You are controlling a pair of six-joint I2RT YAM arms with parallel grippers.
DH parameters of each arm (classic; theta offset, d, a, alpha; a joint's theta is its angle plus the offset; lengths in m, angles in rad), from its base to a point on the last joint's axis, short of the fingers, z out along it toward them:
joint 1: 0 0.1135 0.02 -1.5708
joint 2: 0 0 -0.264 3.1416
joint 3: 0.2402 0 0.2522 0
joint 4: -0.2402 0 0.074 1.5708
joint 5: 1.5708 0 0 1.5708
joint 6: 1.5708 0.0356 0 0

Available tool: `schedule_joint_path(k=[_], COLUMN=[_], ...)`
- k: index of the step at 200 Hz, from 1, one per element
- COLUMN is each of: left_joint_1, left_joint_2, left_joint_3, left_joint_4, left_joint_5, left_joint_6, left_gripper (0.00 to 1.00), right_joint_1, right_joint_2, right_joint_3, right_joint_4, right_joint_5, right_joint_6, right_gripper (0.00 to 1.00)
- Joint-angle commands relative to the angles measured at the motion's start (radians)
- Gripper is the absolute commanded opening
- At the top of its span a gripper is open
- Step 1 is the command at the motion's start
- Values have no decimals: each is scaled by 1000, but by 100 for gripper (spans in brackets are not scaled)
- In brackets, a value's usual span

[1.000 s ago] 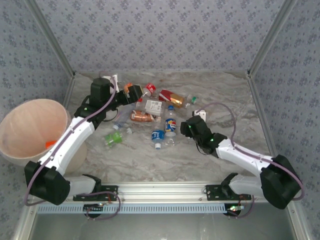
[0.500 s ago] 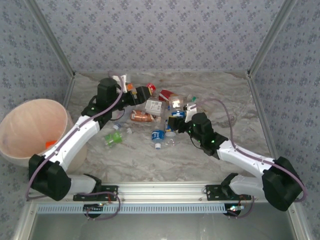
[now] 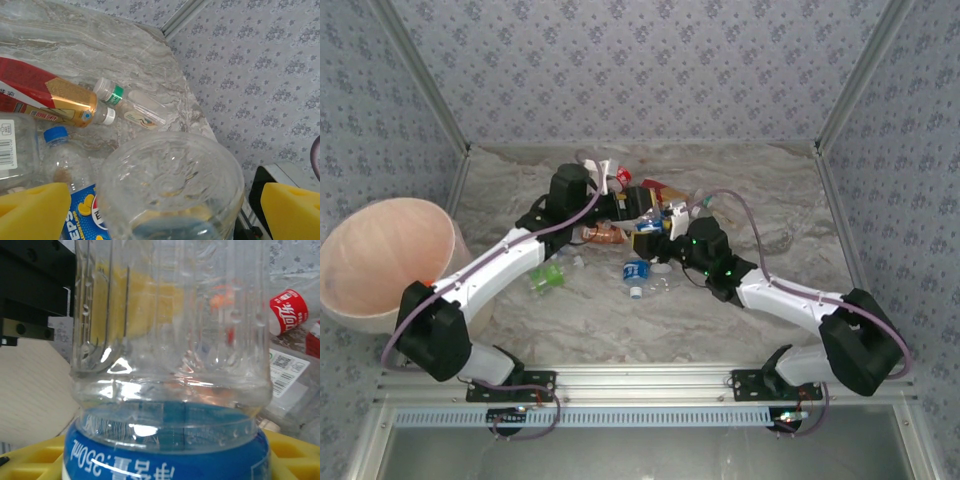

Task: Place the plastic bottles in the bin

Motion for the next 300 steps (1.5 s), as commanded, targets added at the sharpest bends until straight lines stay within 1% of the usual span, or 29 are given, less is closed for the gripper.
schedule_joint_path(k=[1,35,71,85,111,168,187,203,210,229,248,258,269,286,300], left_joint_1=[-8,-10,-11,-11,-11,-12,-10,-10,-10,-7,-2,2,8,20,31], left_joint_2=[22,39,56,55,49,38,19,4,-2,-27,-55,-71,-91,-131,-161], left_joint_3=[6,18,36,37,40,37,37,35,35,35,30,29,28,31,40], left_joint_4=[44,16,4,4,-6,-3,-17,-28,-34,-59,-88,-111,-134,-177,-230], left_joint_5=[25,-1,15,20,13,-2,-37,-63,-74,-117,-174,-205,-236,-290,-362], left_joint_6=[-18,-34,-33,-29,-18,-11,-5,2,7,24,43,52,62,80,87], left_gripper=[98,94,77,69,62,57,57,57,57,57,57,57,57,57,57], right_joint_1=[9,11,17,17,17,7,2,-6,-10,-23,-32,-36,-40,-42,-50], right_joint_2=[14,19,31,37,38,35,26,18,12,-15,-47,-69,-100,-152,-194], right_joint_3=[49,67,93,102,107,131,135,133,133,136,141,142,137,107,65], right_joint_4=[62,82,61,41,7,-82,-110,-129,-138,-177,-245,-285,-323,-346,-336], right_joint_5=[-60,-86,-110,-111,-116,-145,-150,-182,-205,-248,-244,-222,-167,30,192], right_joint_6=[25,32,24,25,23,4,-9,-20,-28,-57,-98,-121,-139,-142,-110], right_gripper=[55,55,57,57,61,76,81,85,88,100,100,100,100,100,100])
